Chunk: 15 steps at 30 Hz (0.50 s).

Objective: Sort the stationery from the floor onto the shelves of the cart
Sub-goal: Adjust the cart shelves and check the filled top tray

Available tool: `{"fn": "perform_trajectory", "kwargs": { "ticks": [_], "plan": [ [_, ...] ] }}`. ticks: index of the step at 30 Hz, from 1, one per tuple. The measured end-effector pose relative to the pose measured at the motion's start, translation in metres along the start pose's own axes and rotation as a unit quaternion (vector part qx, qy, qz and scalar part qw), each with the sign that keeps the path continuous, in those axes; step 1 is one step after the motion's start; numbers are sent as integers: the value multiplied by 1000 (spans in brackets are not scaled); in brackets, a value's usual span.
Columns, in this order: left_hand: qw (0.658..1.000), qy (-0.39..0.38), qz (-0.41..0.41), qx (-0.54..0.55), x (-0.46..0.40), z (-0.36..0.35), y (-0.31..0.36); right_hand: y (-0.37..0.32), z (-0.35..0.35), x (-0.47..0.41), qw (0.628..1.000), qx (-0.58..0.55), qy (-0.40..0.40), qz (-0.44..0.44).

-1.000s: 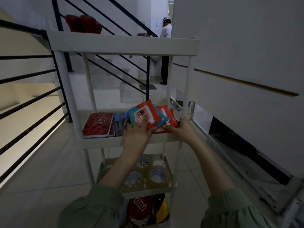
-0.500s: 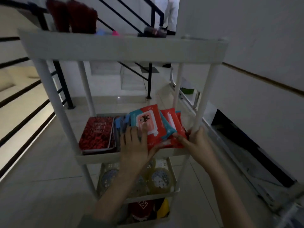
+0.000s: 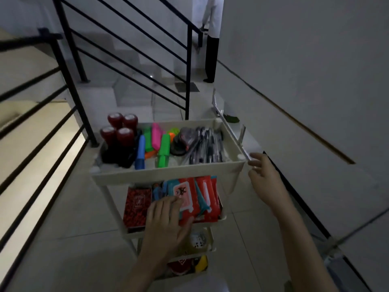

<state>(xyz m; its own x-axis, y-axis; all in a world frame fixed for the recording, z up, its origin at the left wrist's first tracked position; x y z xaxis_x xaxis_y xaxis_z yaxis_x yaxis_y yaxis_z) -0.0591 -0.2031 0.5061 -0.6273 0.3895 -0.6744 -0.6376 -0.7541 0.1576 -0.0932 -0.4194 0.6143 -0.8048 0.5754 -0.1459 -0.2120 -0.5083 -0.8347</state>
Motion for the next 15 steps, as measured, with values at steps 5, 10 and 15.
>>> {"fn": "perform_trajectory", "kwargs": {
  "ticks": [5,10,15],
  "plan": [
    [996,41,62,55,-33,102,-1,-66,41,-24,997,28,-26,-63],
    [944,27,319,85,-67,160,-36,-105,28,-33,963,164,-160,-139],
    [879,-251,386,125,-92,156,-81,-120,0,-14,908,324,-247,-101]
  ]
}}
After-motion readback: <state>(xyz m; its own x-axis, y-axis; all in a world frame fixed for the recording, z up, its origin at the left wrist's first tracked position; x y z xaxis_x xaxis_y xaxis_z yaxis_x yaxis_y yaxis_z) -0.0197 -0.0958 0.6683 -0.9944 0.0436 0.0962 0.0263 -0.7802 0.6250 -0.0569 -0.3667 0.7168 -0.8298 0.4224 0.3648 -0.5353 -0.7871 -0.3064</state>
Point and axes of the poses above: each hand's wrist, its own x-axis away from the middle knuckle, its own z-axis out of the back of the hand, y = z × x, the point moved 1 cm from there along -x, towards the middle knuckle, and after that the axes turned 4 degrees about y, right-handed, at the moved point
